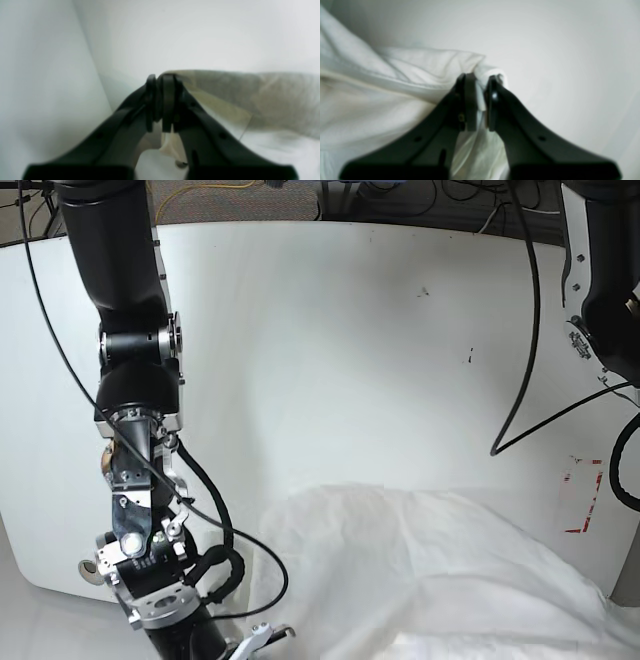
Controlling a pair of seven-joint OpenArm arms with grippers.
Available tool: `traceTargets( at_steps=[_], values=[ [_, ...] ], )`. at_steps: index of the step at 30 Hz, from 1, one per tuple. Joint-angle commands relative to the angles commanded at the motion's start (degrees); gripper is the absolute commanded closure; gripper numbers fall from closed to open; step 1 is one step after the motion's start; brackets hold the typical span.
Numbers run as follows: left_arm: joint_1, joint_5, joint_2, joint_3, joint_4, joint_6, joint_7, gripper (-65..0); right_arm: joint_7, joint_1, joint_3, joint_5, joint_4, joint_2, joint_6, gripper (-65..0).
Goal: Layout the t-shirt on the table in an organized manner, then fold the t-shirt properly
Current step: 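Raise the t-shirt high with both grippers, stretching it between them, then lay the t-shirt flat on the table, dragging it away from the grippers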
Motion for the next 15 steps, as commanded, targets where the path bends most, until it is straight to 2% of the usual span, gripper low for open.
traceTargets(
  at_steps=[5,15],
  values=[
    [7.47,-1.58,0.26,-0.18,0.97,-1.85,0.88,0.0,0.0,-8.88,0.09,-0.09,3.96,0.0,0.0,0.0],
    [30.15,-11.25,1.76,-7.56,1.41,-1.85,0.79,0.0,0.44,-30.68,0.18,-0.18,10.29,-0.26,-0.09,0.0]
  ],
)
